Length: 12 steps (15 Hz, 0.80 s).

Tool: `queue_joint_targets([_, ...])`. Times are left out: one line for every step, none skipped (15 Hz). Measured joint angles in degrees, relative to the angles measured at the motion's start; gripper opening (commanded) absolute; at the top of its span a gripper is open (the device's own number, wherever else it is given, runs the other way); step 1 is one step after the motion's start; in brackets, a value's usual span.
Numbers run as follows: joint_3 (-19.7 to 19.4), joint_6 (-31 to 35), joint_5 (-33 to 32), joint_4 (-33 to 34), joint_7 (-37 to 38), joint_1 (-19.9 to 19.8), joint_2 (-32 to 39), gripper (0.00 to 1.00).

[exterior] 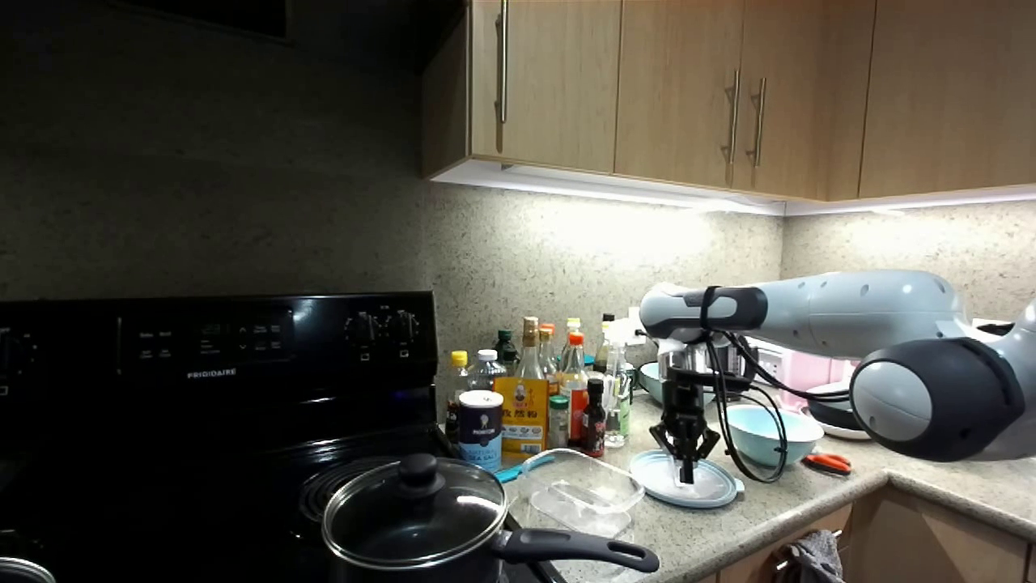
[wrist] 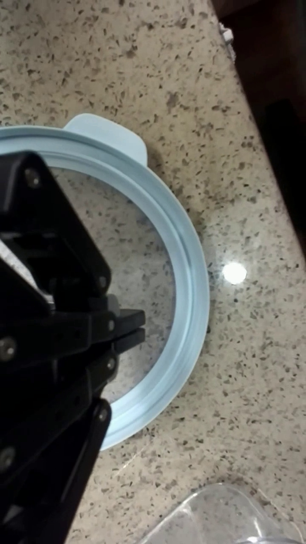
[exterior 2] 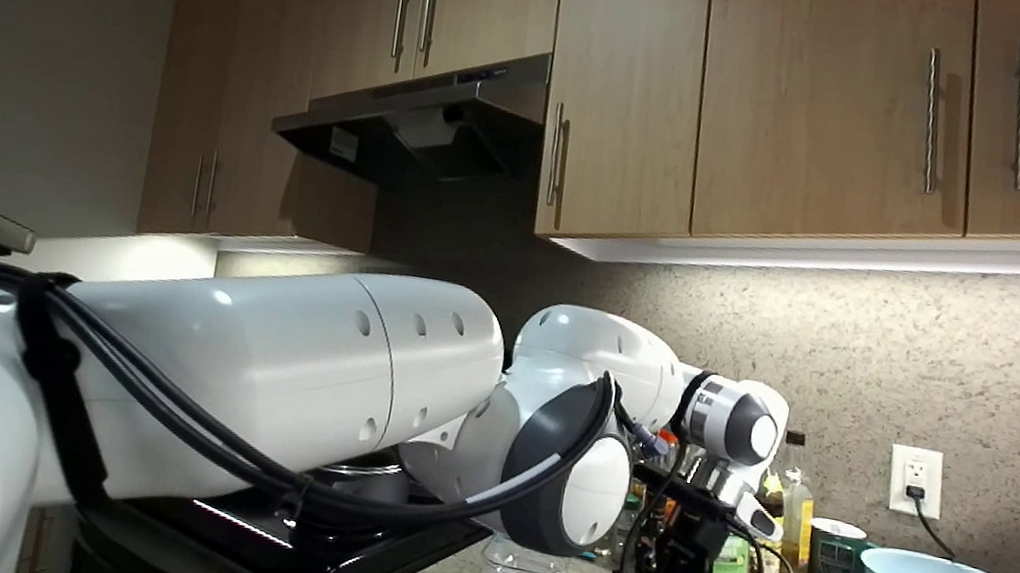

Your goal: Remove the spoon from the bowl and put it on the lid that is on the counter

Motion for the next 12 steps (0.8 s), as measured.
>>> queue_joint_targets([-0.47, 0.12, -0.15, 0.04, 0.42, 0.09, -0.01, 0.13])
queue_joint_targets([-0.94, 0.14, -0.19, 0.08, 0.56, 0.18, -0.06, 0.45])
queue_joint_targets([-1.2, 0.14, -0.2, 0.09, 0.61, 0.22, -0.11, 0.51])
queue_joint_targets([-1.24, 0.14, -0.2, 0.09, 0.61, 0.23, -0.11, 0.58])
queue_joint_targets([-1.24, 0.4, -0.2, 0.08, 0.61, 0.23, -0.08, 0.63])
queue_joint_targets([-1.24, 0.94, -0.2, 0.08, 0.61, 0.23, -0.06, 0.69])
queue_joint_targets([-1.24, 1.62, -0.2, 0.08, 0.61, 0.23, -0.06, 0.76])
queue_joint_targets([-1.24, 2.47, -0.2, 0.08, 0.61, 0.23, -0.04, 0.82])
queue_joint_targets([-1.24, 3.49, -0.2, 0.08, 0.61, 0.23, 0.0, 0.89])
queue_joint_targets([-1.24, 4.57, -0.2, 0.08, 0.61, 0.23, 0.05, 0.95])
queue_joint_targets([-1.3, 5.94, -0.2, 0.08, 0.61, 0.23, 0.12, 1.0])
queue_joint_targets([-1.41, 7.43, -0.2, 0.08, 0.61, 0.23, 0.2, 1.0])
